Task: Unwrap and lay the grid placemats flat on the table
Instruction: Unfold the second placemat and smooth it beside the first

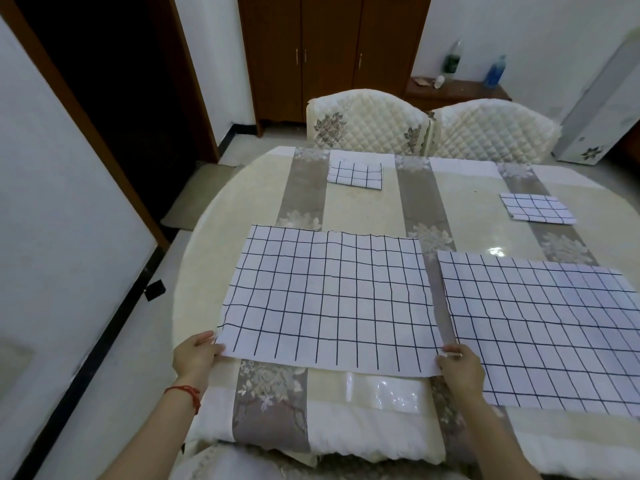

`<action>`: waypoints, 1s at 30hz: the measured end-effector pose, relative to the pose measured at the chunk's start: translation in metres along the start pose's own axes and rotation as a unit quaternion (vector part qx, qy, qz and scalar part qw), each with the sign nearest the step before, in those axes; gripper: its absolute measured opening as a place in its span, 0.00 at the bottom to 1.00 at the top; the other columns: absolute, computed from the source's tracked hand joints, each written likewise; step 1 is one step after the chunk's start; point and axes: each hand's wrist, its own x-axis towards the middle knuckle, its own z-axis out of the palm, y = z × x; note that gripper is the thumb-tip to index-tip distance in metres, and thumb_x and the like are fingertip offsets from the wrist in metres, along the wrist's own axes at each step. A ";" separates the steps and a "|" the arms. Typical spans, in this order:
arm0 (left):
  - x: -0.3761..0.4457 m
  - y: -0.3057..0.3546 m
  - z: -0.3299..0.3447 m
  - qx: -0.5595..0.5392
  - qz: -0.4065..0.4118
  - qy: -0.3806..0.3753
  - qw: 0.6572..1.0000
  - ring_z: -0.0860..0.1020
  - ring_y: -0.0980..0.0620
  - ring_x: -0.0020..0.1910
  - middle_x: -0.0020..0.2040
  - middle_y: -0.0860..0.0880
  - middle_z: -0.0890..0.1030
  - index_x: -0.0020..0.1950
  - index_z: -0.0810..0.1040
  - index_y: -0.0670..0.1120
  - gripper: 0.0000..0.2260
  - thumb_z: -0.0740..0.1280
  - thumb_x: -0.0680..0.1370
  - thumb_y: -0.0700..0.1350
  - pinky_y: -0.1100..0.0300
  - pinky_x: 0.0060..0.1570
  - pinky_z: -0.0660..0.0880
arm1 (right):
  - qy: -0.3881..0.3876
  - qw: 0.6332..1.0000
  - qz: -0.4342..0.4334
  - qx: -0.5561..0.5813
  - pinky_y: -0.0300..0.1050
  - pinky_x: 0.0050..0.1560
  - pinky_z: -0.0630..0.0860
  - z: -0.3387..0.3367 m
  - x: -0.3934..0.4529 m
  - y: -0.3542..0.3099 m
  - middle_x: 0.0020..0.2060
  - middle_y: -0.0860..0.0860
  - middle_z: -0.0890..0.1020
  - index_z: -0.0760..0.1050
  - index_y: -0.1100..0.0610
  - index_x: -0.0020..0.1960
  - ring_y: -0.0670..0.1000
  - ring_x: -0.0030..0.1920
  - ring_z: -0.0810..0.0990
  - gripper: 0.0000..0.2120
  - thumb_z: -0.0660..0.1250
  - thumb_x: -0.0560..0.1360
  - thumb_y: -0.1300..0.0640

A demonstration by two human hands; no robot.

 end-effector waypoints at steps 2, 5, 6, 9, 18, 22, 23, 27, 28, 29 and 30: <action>-0.003 -0.001 -0.003 -0.002 -0.007 0.003 1.000 0.78 0.38 0.53 0.58 0.36 0.78 0.58 0.77 0.35 0.19 0.70 0.68 0.29 0.51 0.58 0.74 | 0.001 1.000 0.000 0.002 0.45 0.44 0.69 -0.001 -0.002 0.003 0.52 0.62 0.79 0.75 0.62 0.54 0.57 0.44 0.75 0.10 0.65 0.72 0.66; -0.006 0.000 -0.006 -0.030 -0.027 0.005 0.999 0.74 0.46 0.32 0.43 0.37 0.79 0.56 0.77 0.33 0.14 0.69 0.71 0.31 0.64 0.33 0.77 | 0.002 1.000 0.003 0.009 0.45 0.45 0.69 -0.002 -0.005 0.008 0.52 0.62 0.79 0.74 0.61 0.55 0.57 0.45 0.75 0.10 0.65 0.73 0.65; -0.007 0.000 -0.006 -0.040 -0.032 0.005 0.999 0.72 0.49 0.27 0.37 0.40 0.78 0.55 0.77 0.32 0.12 0.68 0.71 0.31 0.68 0.24 0.74 | 0.002 1.000 0.001 0.011 0.45 0.45 0.69 -0.003 -0.007 0.010 0.52 0.62 0.79 0.74 0.61 0.55 0.56 0.45 0.74 0.10 0.65 0.73 0.65; -0.009 -0.007 -0.011 -0.026 -0.030 0.015 0.999 0.72 0.52 0.21 0.32 0.44 0.75 0.53 0.78 0.32 0.11 0.67 0.71 0.30 0.71 0.17 0.70 | 0.003 1.000 -0.004 0.014 0.46 0.48 0.70 -0.007 -0.011 0.014 0.53 0.62 0.78 0.74 0.62 0.56 0.54 0.46 0.73 0.11 0.65 0.73 0.65; -0.026 -0.029 -0.033 0.073 0.022 0.020 0.997 0.72 0.48 0.29 0.41 0.40 0.78 0.50 0.79 0.33 0.09 0.69 0.70 0.31 0.71 0.21 0.72 | 0.013 1.000 -0.003 0.004 0.50 0.54 0.72 -0.020 -0.021 0.027 0.54 0.63 0.79 0.75 0.62 0.56 0.57 0.46 0.74 0.12 0.66 0.73 0.65; -0.025 -0.028 -0.031 0.091 0.056 0.021 0.994 0.74 0.44 0.37 0.43 0.40 0.78 0.49 0.80 0.33 0.08 0.69 0.71 0.31 0.70 0.27 0.75 | 0.008 1.000 -0.003 -0.004 0.51 0.54 0.73 -0.021 -0.024 0.029 0.52 0.63 0.80 0.75 0.62 0.55 0.60 0.49 0.77 0.11 0.66 0.73 0.65; -0.024 -0.027 -0.030 0.091 0.059 0.017 0.994 0.75 0.44 0.39 0.43 0.39 0.79 0.49 0.80 0.33 0.08 0.69 0.71 0.31 0.65 0.35 0.77 | 0.007 1.000 -0.005 -0.008 0.51 0.55 0.73 -0.021 -0.025 0.029 0.53 0.63 0.80 0.75 0.62 0.55 0.61 0.51 0.77 0.11 0.65 0.73 0.64; -0.023 -0.027 -0.029 0.123 0.069 0.020 0.990 0.78 0.39 0.46 0.48 0.34 0.82 0.48 0.80 0.35 0.07 0.69 0.70 0.32 0.52 0.51 0.75 | 0.009 1.000 -0.012 -0.026 0.52 0.55 0.73 -0.019 -0.027 0.025 0.53 0.62 0.80 0.75 0.62 0.56 0.61 0.53 0.77 0.10 0.64 0.74 0.63; -0.026 -0.026 -0.028 0.141 0.074 0.021 0.987 0.78 0.37 0.49 0.50 0.35 0.81 0.48 0.80 0.35 0.08 0.69 0.71 0.33 0.52 0.52 0.74 | 0.014 0.999 -0.012 -0.038 0.52 0.54 0.73 -0.018 -0.028 0.025 0.53 0.62 0.79 0.75 0.62 0.56 0.61 0.52 0.77 0.10 0.64 0.75 0.63; -0.028 -0.025 -0.027 0.169 0.083 0.027 0.982 0.77 0.37 0.51 0.51 0.34 0.80 0.50 0.80 0.35 0.09 0.69 0.71 0.34 0.51 0.53 0.74 | 0.025 0.998 -0.015 -0.060 0.53 0.53 0.74 -0.018 -0.030 0.023 0.53 0.62 0.79 0.75 0.62 0.56 0.61 0.50 0.77 0.10 0.63 0.75 0.62; -0.031 -0.023 -0.025 0.215 0.104 0.043 0.970 0.76 0.36 0.53 0.54 0.34 0.79 0.53 0.79 0.36 0.12 0.70 0.70 0.36 0.48 0.55 0.73 | 0.044 0.995 -0.022 -0.090 0.53 0.51 0.74 -0.017 -0.031 0.022 0.53 0.62 0.78 0.74 0.62 0.56 0.60 0.49 0.76 0.11 0.63 0.75 0.61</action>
